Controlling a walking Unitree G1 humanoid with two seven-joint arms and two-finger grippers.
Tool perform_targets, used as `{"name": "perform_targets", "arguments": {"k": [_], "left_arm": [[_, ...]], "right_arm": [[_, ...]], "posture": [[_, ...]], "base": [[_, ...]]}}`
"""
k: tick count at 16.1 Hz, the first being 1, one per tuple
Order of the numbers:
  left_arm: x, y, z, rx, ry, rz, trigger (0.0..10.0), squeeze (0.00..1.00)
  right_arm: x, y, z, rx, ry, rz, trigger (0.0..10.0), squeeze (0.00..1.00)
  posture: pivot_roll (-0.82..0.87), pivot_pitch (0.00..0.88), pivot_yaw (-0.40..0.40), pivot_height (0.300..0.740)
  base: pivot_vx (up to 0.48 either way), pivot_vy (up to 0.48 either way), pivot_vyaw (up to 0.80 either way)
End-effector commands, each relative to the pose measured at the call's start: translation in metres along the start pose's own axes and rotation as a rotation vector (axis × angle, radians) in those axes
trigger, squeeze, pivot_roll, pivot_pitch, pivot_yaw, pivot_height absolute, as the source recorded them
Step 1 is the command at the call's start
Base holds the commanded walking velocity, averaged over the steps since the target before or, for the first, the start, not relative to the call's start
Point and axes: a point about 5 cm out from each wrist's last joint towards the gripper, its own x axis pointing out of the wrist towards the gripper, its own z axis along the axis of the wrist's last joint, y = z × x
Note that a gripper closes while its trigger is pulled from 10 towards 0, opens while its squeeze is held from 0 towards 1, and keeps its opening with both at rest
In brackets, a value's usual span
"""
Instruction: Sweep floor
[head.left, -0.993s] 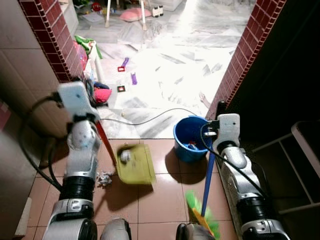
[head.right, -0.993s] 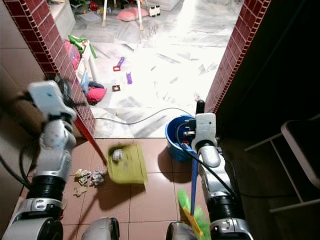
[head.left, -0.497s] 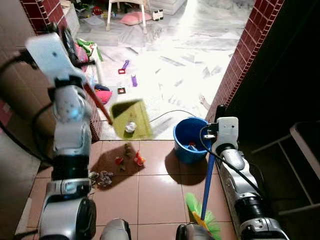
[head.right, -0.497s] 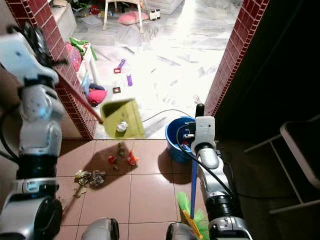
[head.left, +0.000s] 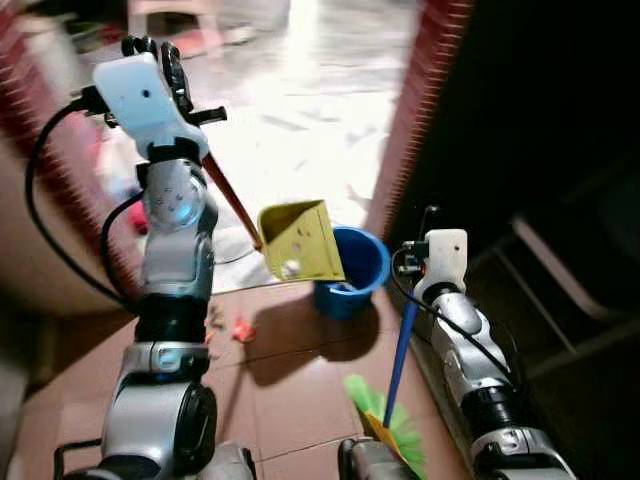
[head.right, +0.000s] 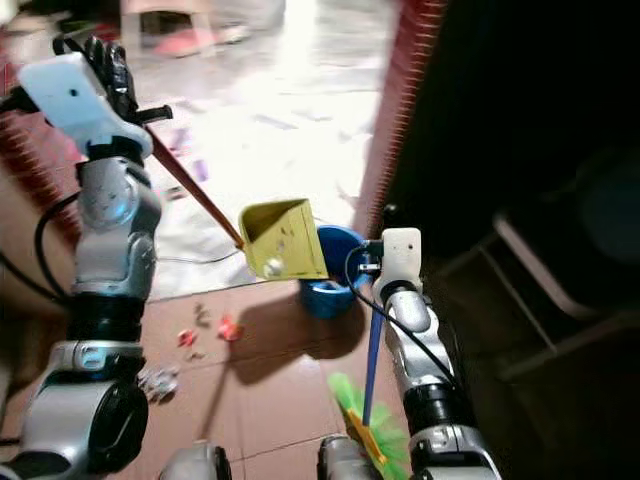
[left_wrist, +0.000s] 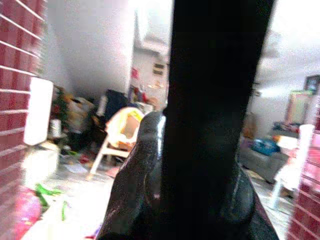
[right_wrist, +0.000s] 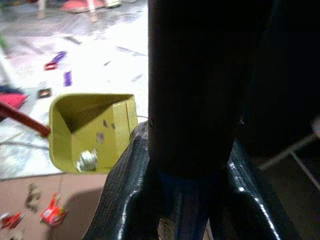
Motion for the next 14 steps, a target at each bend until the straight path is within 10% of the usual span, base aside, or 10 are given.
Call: {"name": "perform_targets", "arguments": {"k": [1, 14], "left_arm": [[0.011, -0.007, 0.031, 0.004, -0.16, 0.001, 10.0, 0.0], [0.011, -0.018, 0.023, 0.011, -0.162, 0.003, 10.0, 0.0]], "right_arm": [[-0.001, -0.003, -0.01, 0.006, 0.06, -0.008, 10.0, 0.0], [-0.002, 0.005, -0.002, 0.02, 0.035, 0.027, 10.0, 0.0]], "posture": [[-0.07, 0.0, 0.001, 0.74], [-0.09, 0.013, 0.0, 0.74]], "base": [[0.0, 0.0, -0.8], [0.244, 0.0, -0.13]]}}
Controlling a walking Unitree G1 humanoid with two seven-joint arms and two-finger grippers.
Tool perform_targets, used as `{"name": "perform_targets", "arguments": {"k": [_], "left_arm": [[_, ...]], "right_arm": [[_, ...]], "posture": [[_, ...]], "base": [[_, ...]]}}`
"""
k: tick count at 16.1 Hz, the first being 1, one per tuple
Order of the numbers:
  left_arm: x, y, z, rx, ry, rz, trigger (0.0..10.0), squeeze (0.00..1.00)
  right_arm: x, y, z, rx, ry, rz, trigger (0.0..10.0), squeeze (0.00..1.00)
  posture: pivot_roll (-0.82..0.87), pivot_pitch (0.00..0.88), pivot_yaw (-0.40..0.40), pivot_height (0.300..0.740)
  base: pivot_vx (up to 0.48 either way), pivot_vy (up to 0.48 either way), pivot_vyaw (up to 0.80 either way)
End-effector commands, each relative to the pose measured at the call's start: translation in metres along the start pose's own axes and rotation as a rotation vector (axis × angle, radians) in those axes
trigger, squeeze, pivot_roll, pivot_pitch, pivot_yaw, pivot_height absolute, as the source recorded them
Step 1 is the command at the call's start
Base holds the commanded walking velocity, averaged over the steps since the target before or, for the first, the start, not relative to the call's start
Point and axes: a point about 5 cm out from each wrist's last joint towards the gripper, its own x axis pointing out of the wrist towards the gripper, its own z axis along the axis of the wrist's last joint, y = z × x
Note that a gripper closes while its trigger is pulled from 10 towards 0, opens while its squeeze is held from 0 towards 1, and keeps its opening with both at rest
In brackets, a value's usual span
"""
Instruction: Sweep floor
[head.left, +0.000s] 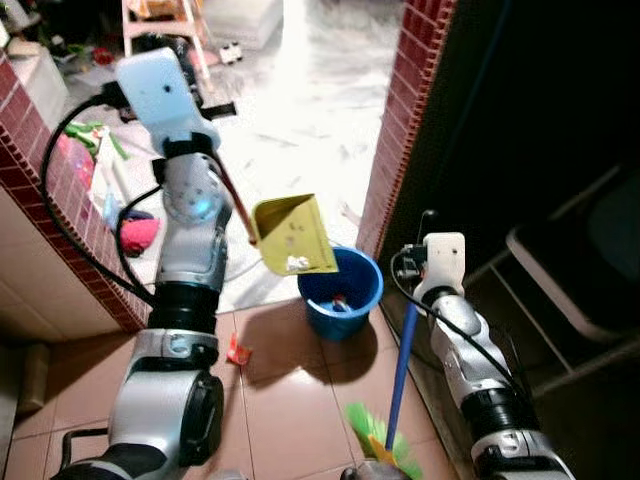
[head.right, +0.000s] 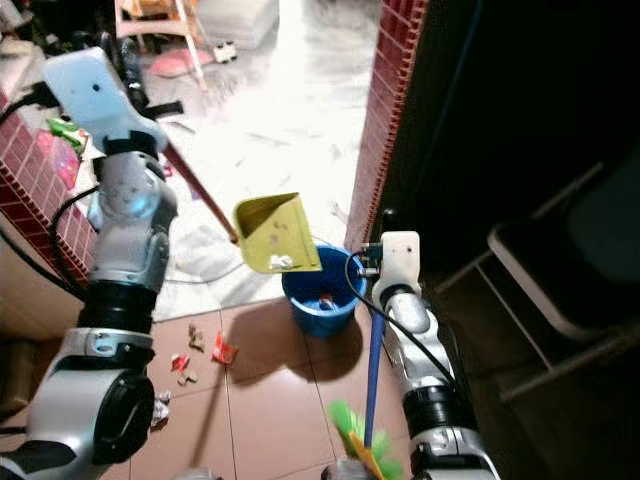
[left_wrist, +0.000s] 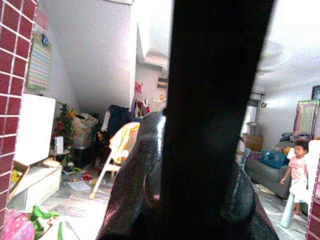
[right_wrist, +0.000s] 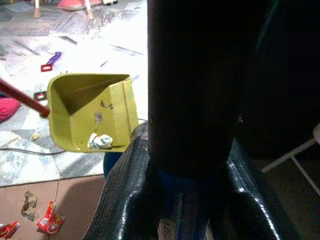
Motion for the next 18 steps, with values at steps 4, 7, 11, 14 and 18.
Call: {"name": "perform_targets", "arguments": {"k": [4, 7, 11, 14, 18], "left_arm": [[0.008, -0.006, 0.022, -0.021, -0.113, -0.013, 10.0, 0.0], [0.005, -0.011, 0.019, -0.039, -0.092, -0.044, 10.0, 0.0], [-0.002, -0.016, 0.014, -0.054, -0.066, -0.078, 10.0, 0.0], [-0.004, -0.016, 0.015, -0.058, -0.069, -0.085, 10.0, 0.0], [0.002, -0.014, 0.029, -0.103, -0.102, -0.065, 10.0, 0.0]], "right_arm": [[0.0, 0.004, 0.006, 0.009, -0.017, 0.021, 10.0, 0.0], [0.0, 0.004, 0.007, 0.007, -0.015, 0.023, 10.0, 0.0], [0.0, 0.003, 0.004, 0.008, 0.006, 0.02, 10.0, 0.0], [0.0, 0.004, 0.005, 0.001, 0.005, 0.028, 10.0, 0.0], [0.001, 0.004, 0.005, -0.001, 0.006, 0.03, 10.0, 0.0]], "posture": [[-0.09, 0.013, 0.0, 0.74], [-0.09, 0.02, -0.001, 0.74], [-0.09, 0.022, -0.003, 0.74], [-0.09, 0.021, -0.005, 0.74], [-0.09, 0.022, -0.007, 0.74]], "base": [[0.444, 0.0, 0.0], [0.151, 0.0, 0.0], [0.0, 0.0, -0.2], [0.0, 0.0, -0.67], [0.0, 0.0, 0.0]]}}
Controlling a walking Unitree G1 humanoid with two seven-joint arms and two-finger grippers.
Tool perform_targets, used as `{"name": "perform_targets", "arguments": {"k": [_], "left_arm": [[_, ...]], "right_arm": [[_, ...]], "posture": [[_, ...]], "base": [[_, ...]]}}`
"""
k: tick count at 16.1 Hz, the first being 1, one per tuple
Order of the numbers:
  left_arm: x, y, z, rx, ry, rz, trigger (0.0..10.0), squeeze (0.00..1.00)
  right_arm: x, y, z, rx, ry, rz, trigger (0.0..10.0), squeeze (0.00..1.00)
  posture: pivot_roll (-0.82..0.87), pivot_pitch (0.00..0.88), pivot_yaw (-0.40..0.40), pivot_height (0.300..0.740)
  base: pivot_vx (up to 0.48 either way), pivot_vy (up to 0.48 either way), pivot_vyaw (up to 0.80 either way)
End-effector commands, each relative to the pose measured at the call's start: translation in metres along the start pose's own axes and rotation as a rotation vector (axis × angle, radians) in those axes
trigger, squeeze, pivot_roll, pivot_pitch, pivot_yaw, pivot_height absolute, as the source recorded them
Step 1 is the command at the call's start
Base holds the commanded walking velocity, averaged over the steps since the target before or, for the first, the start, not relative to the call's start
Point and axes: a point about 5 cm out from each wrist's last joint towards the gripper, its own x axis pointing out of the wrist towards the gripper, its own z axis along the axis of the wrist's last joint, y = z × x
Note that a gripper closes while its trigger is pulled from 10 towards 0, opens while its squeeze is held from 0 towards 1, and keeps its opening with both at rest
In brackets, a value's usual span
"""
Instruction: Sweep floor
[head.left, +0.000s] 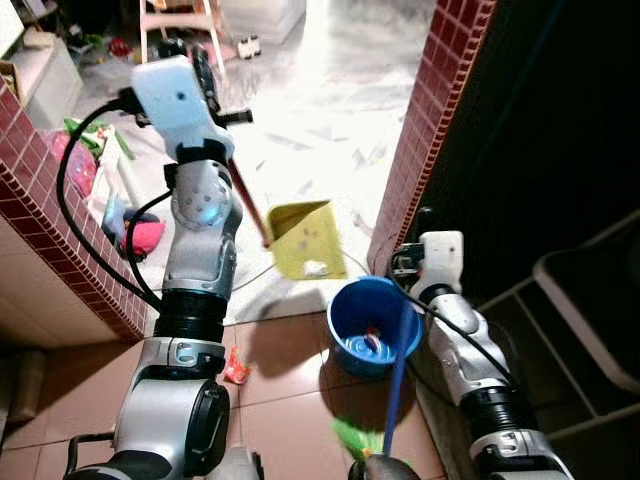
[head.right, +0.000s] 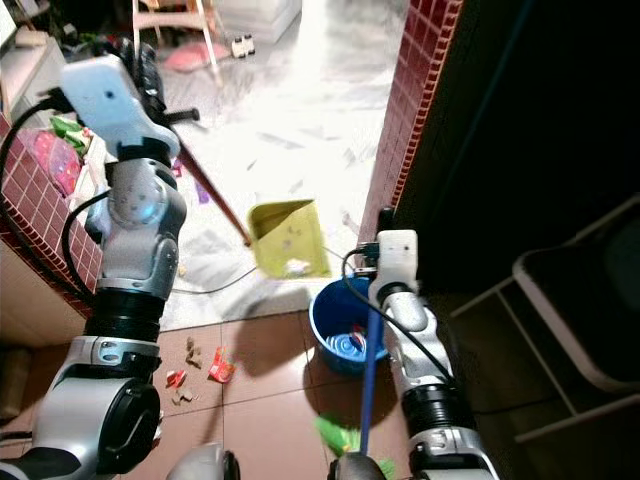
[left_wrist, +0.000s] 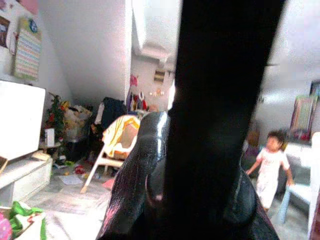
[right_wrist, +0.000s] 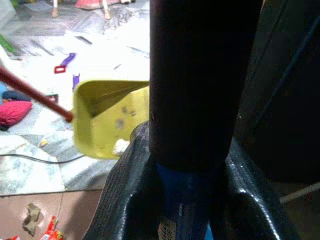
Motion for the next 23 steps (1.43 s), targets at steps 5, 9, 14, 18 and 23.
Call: {"name": "perform_targets", "arguments": {"k": [5, 9, 14, 18, 23], "left_arm": [[0.011, -0.017, 0.036, -0.08, -0.128, -0.065, 10.0, 0.0], [-0.017, -0.048, 0.01, -0.147, -0.009, -0.26, 10.0, 0.0], [-0.039, -0.062, -0.008, -0.07, 0.019, -0.399, 10.0, 0.0], [-0.052, -0.081, 0.001, -0.001, -0.068, -0.613, 10.0, 0.0], [-0.093, -0.116, 0.014, 0.126, -0.235, -1.087, 10.0, 0.0]], "right_arm": [[0.001, -0.001, 0.001, -0.002, 0.008, 0.0, 10.0, 0.0], [0.001, -0.001, 0.001, -0.009, 0.012, 0.005, 10.0, 0.0], [0.002, 0.0, 0.002, -0.012, 0.004, 0.003, 10.0, 0.0], [0.002, 0.0, 0.004, -0.014, -0.008, 0.002, 10.0, 0.0], [0.003, 0.0, 0.005, -0.015, -0.015, 0.001, 10.0, 0.0]], "posture": [[-0.09, 0.022, -0.005, 0.74], [-0.09, 0.023, -0.003, 0.74], [-0.09, 0.024, -0.003, 0.74], [-0.09, 0.025, -0.003, 0.74], [-0.08, 0.025, -0.005, 0.74]], "base": [[0.0, 0.0, 0.0], [0.0, 0.0, 0.0], [0.0, 0.0, 0.0], [0.0, 0.0, 0.0], [0.0, 0.0, 0.0]]}}
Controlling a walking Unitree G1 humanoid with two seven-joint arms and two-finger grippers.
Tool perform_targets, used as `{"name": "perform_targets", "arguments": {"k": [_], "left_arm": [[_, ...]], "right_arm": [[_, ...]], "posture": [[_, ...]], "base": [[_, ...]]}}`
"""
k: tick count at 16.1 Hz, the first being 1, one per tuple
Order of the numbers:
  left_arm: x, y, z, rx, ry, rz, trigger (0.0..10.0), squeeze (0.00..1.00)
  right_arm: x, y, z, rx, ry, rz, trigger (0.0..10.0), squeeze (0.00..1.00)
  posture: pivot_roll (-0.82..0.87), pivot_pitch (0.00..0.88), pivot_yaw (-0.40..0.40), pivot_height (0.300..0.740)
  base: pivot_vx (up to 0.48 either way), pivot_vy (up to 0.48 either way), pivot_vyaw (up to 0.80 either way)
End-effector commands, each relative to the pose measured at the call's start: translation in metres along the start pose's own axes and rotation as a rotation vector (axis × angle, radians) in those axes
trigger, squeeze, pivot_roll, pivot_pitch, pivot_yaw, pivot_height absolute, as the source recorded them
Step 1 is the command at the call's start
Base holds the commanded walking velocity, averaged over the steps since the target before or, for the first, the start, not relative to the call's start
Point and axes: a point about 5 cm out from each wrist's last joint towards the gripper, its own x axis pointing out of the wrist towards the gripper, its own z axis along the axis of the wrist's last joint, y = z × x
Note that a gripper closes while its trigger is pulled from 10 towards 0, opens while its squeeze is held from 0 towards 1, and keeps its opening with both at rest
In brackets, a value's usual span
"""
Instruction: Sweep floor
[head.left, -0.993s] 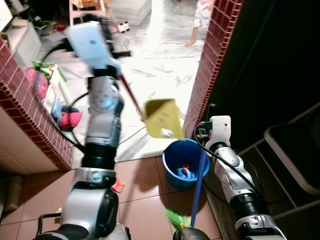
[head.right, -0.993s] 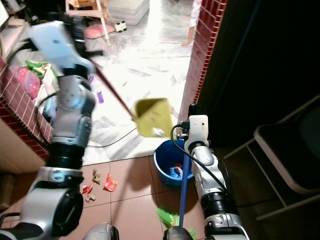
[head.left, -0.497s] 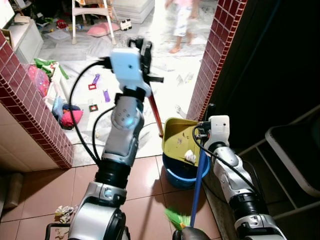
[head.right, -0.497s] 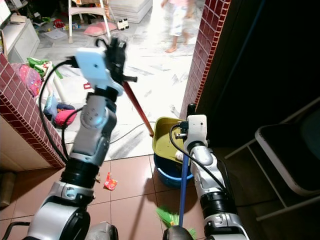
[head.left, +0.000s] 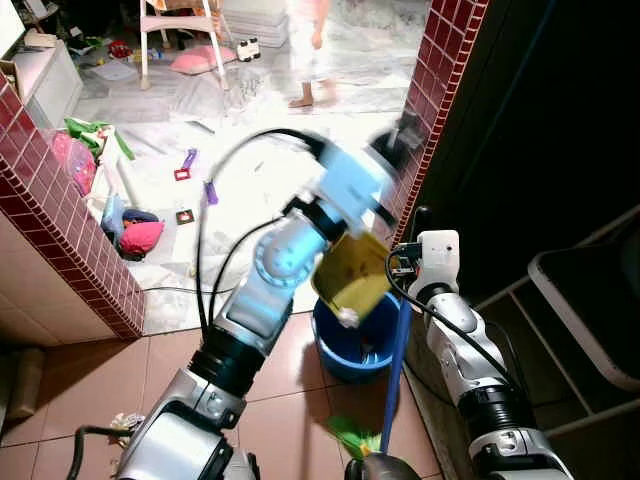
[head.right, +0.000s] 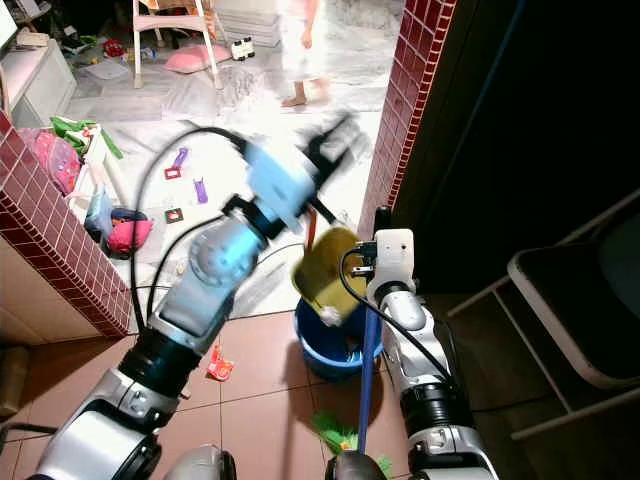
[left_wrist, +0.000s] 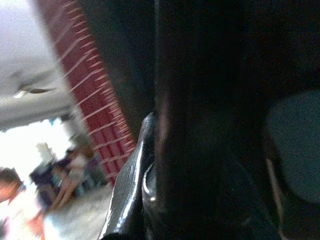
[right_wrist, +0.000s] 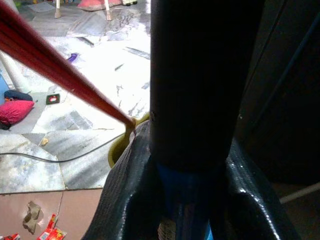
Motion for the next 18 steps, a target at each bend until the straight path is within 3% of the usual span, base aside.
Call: {"name": "perform_targets", "arguments": {"k": [1, 5, 6, 7, 8, 9, 10, 11, 12, 14, 16, 17, 18], "left_arm": [[0.004, -0.006, 0.02, 0.101, -0.107, -0.089, 10.0, 0.0], [0.001, -0.012, 0.024, 0.15, -0.124, -0.188, 10.0, 0.0], [0.002, -0.002, 0.027, 0.141, -0.127, -0.122, 10.0, 0.0], [0.004, 0.017, 0.031, 0.157, -0.127, -0.013, 10.0, 0.0], [0.004, 0.024, 0.032, 0.162, -0.126, 0.027, 10.0, 0.0], [0.004, 0.054, 0.044, 0.131, -0.138, 0.192, 10.0, 0.0], [0.003, 0.07, 0.05, 0.105, -0.142, 0.275, 10.0, 0.0], [-0.001, 0.093, 0.061, 0.085, -0.156, 0.39, 10.0, 0.0], [-0.004, 0.105, 0.069, 0.056, -0.174, 0.443, 10.0, 0.0], [-0.019, 0.137, 0.084, 0.11, -0.2, 0.583, 10.0, 0.0], [-0.042, 0.161, 0.076, 0.199, -0.101, 0.708, 10.0, 0.0], [-0.056, 0.167, 0.062, 0.242, 0.021, 0.752, 10.0, 0.0], [-0.083, 0.166, 0.035, 0.207, 0.208, 0.842, 10.0, 0.0]], "right_arm": [[0.002, -0.001, 0.003, -0.011, -0.01, -0.001, 10.0, 0.0], [0.003, 0.001, 0.004, -0.006, -0.011, 0.006, 10.0, 0.0], [0.003, 0.001, 0.004, -0.005, -0.013, 0.005, 10.0, 0.0], [0.004, 0.001, 0.004, -0.003, -0.014, 0.003, 10.0, 0.0], [0.003, 0.0, 0.004, -0.003, -0.014, 0.002, 10.0, 0.0], [0.003, 0.0, 0.003, -0.003, -0.015, 0.0, 10.0, 0.0], [0.004, -0.001, 0.003, -0.002, -0.014, -0.001, 10.0, 0.0], [0.004, -0.001, 0.003, 0.0, -0.012, 0.002, 10.0, 0.0], [0.005, -0.001, 0.003, 0.0, -0.011, 0.006, 10.0, 0.0], [0.008, 0.002, 0.003, -0.003, -0.007, 0.027, 10.0, 0.0], [0.012, 0.005, 0.008, 0.015, -0.031, 0.065, 10.0, 0.0], [0.014, 0.004, 0.011, 0.017, -0.043, 0.071, 10.0, 0.0], [0.018, 0.003, 0.017, 0.032, -0.073, 0.076, 10.0, 0.0]], "posture": [[-0.08, 0.025, -0.005, 0.74], [-0.07, 0.021, -0.007, 0.74], [-0.07, 0.019, -0.005, 0.74], [-0.07, 0.019, -0.005, 0.74], [-0.07, 0.019, -0.005, 0.74], [-0.07, 0.015, -0.007, 0.74], [-0.07, 0.014, -0.008, 0.74], [-0.06, 0.01, -0.016, 0.74], [-0.05, 0.008, -0.019, 0.74], [-0.04, 0.005, -0.025, 0.74], [-0.03, 0.001, -0.029, 0.74], [-0.02, 0.0, -0.027, 0.74], [-0.01, 0.005, -0.024, 0.74]], "base": [[0.0, 0.0, 0.0], [0.0, 0.0, 0.0], [0.0, 0.0, 0.0], [0.0, 0.0, 0.0], [0.0, 0.0, 0.0], [0.0, 0.0, 0.0], [0.0, 0.0, 0.0], [0.0, 0.0, 0.0], [0.0, 0.0, 0.0], [0.0, 0.0, 0.0], [0.0, 0.0, 0.0], [0.0, 0.0, 0.0], [0.0, 0.0, 0.0]]}}
